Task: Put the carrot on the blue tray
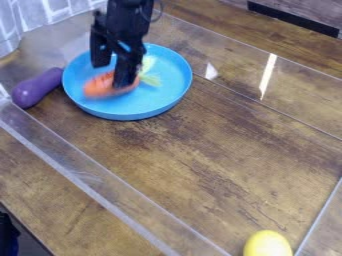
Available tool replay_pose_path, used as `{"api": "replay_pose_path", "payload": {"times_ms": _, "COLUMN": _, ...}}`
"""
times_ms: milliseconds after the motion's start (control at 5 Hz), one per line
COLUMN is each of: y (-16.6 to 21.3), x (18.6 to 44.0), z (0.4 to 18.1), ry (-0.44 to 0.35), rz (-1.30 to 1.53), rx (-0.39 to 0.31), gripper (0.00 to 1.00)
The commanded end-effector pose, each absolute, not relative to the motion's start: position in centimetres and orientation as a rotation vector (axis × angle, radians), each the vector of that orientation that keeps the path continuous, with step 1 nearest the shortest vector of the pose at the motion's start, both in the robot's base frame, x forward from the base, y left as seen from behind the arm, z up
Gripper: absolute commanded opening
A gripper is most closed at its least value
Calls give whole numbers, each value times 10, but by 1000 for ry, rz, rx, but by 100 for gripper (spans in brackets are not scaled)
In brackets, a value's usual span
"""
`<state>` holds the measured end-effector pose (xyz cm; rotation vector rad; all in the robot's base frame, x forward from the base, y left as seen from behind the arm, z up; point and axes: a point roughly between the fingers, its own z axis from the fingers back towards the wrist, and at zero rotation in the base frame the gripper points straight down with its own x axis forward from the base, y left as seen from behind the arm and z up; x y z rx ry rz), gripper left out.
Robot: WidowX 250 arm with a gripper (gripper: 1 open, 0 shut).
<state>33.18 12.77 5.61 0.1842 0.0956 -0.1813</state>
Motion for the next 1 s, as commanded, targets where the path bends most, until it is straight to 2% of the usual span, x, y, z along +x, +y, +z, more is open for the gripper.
{"api": "replay_pose_path", "payload": {"times_ms": 0, "y": 134, "x": 337, "z": 73, "ry": 38, "rz": -149, "rx": 198, "gripper": 100}}
{"api": "replay_pose_path", "payload": {"times_ms": 200, "y": 137, "x": 338, "z": 70, "ry": 36, "rz": -126, "rx": 185, "gripper": 100}}
{"api": "replay_pose_path", "payload": {"times_ms": 600, "y": 173, "x": 344, "z": 66, "ry": -5, "rz": -9, "rx": 175, "gripper": 100}}
{"api": "replay_pose_path", "payload": {"times_ms": 800, "y": 176, "x": 346, "z": 81, "ry": -29, "rz": -12, "rx": 174, "gripper": 100}}
